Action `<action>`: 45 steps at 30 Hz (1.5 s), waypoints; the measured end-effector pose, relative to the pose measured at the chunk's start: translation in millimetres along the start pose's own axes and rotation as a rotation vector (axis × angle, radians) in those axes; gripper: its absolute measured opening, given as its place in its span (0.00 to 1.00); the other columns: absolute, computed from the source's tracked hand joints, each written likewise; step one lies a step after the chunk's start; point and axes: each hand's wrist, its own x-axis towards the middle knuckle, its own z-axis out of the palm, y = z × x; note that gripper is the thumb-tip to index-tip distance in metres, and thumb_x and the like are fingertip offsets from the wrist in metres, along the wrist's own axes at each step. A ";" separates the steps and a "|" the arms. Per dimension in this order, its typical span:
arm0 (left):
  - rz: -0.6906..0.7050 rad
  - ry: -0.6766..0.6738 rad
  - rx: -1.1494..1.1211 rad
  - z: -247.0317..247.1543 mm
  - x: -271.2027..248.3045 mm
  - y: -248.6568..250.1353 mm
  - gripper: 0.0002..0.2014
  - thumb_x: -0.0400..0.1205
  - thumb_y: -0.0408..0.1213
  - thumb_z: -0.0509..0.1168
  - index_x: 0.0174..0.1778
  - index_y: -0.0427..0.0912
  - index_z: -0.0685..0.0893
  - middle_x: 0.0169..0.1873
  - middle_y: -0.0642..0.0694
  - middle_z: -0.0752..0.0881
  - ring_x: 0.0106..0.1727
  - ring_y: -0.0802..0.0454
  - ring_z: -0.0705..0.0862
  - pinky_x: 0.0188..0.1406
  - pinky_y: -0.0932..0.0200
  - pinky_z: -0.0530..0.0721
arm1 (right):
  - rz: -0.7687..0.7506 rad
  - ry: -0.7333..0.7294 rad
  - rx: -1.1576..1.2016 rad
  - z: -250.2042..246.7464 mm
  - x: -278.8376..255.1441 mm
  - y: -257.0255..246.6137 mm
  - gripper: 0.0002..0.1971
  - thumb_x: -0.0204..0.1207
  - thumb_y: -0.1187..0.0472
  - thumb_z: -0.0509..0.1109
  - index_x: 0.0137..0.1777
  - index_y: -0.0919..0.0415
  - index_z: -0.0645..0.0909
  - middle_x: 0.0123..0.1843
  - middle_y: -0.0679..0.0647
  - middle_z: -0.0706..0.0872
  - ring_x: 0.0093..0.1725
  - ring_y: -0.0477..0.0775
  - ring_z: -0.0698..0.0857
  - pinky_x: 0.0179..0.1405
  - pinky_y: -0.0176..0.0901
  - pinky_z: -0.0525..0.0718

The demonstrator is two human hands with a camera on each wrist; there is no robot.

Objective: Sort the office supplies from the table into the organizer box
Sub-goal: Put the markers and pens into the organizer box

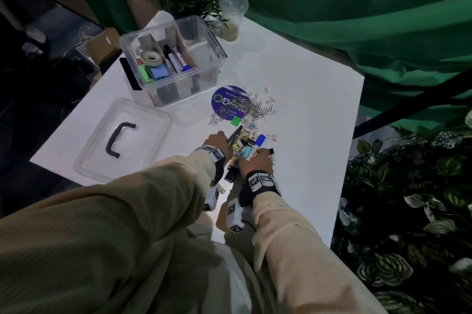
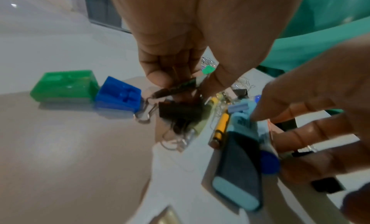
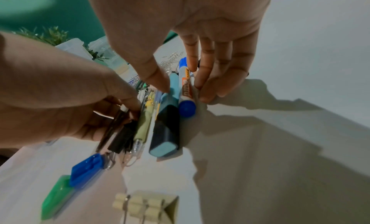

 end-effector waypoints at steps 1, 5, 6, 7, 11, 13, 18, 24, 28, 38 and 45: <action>-0.001 0.000 -0.009 -2.9 1.1 -0.7 0.18 0.80 0.40 0.63 0.64 0.37 0.74 0.56 0.36 0.82 0.52 0.37 0.84 0.45 0.51 0.81 | -0.010 -0.001 -0.018 1.3 0.0 0.4 0.31 0.70 0.48 0.74 0.69 0.57 0.69 0.66 0.59 0.81 0.62 0.65 0.83 0.60 0.53 0.81; -0.023 0.072 -0.083 -17.0 3.8 -8.1 0.16 0.84 0.42 0.56 0.64 0.37 0.73 0.52 0.37 0.83 0.46 0.38 0.83 0.39 0.54 0.77 | -0.008 0.007 -0.043 3.8 -0.8 -1.6 0.35 0.67 0.45 0.75 0.69 0.58 0.68 0.65 0.60 0.80 0.60 0.66 0.83 0.59 0.57 0.83; -0.026 0.089 -0.100 -19.2 4.3 -10.3 0.17 0.85 0.43 0.55 0.65 0.37 0.73 0.53 0.36 0.83 0.48 0.36 0.84 0.40 0.54 0.76 | -0.006 0.014 -0.057 4.3 -0.8 -2.4 0.35 0.67 0.43 0.75 0.69 0.58 0.67 0.65 0.60 0.80 0.59 0.66 0.84 0.59 0.57 0.83; -0.031 0.095 -0.114 -20.8 4.8 -12.5 0.17 0.85 0.44 0.54 0.65 0.37 0.73 0.53 0.36 0.84 0.49 0.36 0.84 0.40 0.53 0.77 | -0.003 0.018 -0.075 4.9 -0.7 -3.3 0.35 0.67 0.43 0.75 0.69 0.58 0.66 0.64 0.60 0.79 0.59 0.66 0.84 0.58 0.56 0.83; -0.022 0.017 -0.130 -20.5 6.9 -16.2 0.19 0.79 0.48 0.61 0.60 0.40 0.76 0.51 0.39 0.84 0.44 0.40 0.83 0.43 0.52 0.82 | -0.003 0.032 -0.121 5.8 -0.9 -7.7 0.35 0.69 0.44 0.75 0.70 0.60 0.65 0.65 0.62 0.78 0.60 0.67 0.83 0.58 0.55 0.82; 0.036 -0.026 -0.094 -15.9 7.3 -16.6 0.21 0.76 0.51 0.66 0.57 0.40 0.78 0.52 0.40 0.84 0.45 0.41 0.82 0.46 0.52 0.83 | 0.014 0.027 -0.097 5.8 0.2 -8.5 0.35 0.68 0.46 0.76 0.69 0.60 0.65 0.65 0.61 0.79 0.61 0.66 0.82 0.58 0.54 0.82; 0.104 -0.039 -0.025 -4.2 9.1 -13.1 0.27 0.71 0.57 0.73 0.56 0.39 0.79 0.54 0.40 0.84 0.53 0.40 0.84 0.44 0.54 0.79 | 0.015 0.005 -0.023 2.9 1.8 -3.6 0.31 0.72 0.50 0.74 0.70 0.61 0.67 0.64 0.61 0.81 0.61 0.65 0.82 0.58 0.51 0.80; 0.081 0.009 0.031 1.1 6.6 -7.9 0.30 0.73 0.55 0.72 0.63 0.38 0.75 0.60 0.38 0.80 0.60 0.38 0.82 0.52 0.51 0.80 | -0.033 0.060 0.136 -11.4 7.2 -1.7 0.20 0.76 0.55 0.68 0.66 0.61 0.73 0.60 0.62 0.84 0.59 0.66 0.83 0.58 0.50 0.80; 0.063 -0.029 0.031 0.9 7.4 -3.3 0.29 0.72 0.51 0.74 0.61 0.37 0.74 0.57 0.37 0.82 0.56 0.37 0.83 0.48 0.50 0.80 | 0.013 0.039 0.158 -21.6 7.6 3.0 0.21 0.77 0.53 0.66 0.68 0.62 0.74 0.62 0.62 0.84 0.61 0.65 0.82 0.56 0.45 0.77; 0.049 -0.021 0.045 -16.3 11.4 -5.5 0.15 0.80 0.38 0.66 0.60 0.37 0.76 0.55 0.38 0.84 0.51 0.38 0.85 0.39 0.55 0.76 | 0.022 0.042 0.225 -39.7 3.2 11.5 0.18 0.79 0.55 0.64 0.66 0.63 0.76 0.61 0.62 0.84 0.59 0.64 0.82 0.50 0.41 0.72; -0.008 0.088 -0.108 -34.6 9.0 -9.3 0.17 0.87 0.43 0.53 0.63 0.35 0.74 0.58 0.36 0.83 0.51 0.38 0.83 0.42 0.54 0.74 | -0.006 0.029 0.194 -34.0 -1.1 10.5 0.17 0.75 0.52 0.71 0.60 0.59 0.79 0.53 0.60 0.88 0.50 0.64 0.87 0.55 0.54 0.86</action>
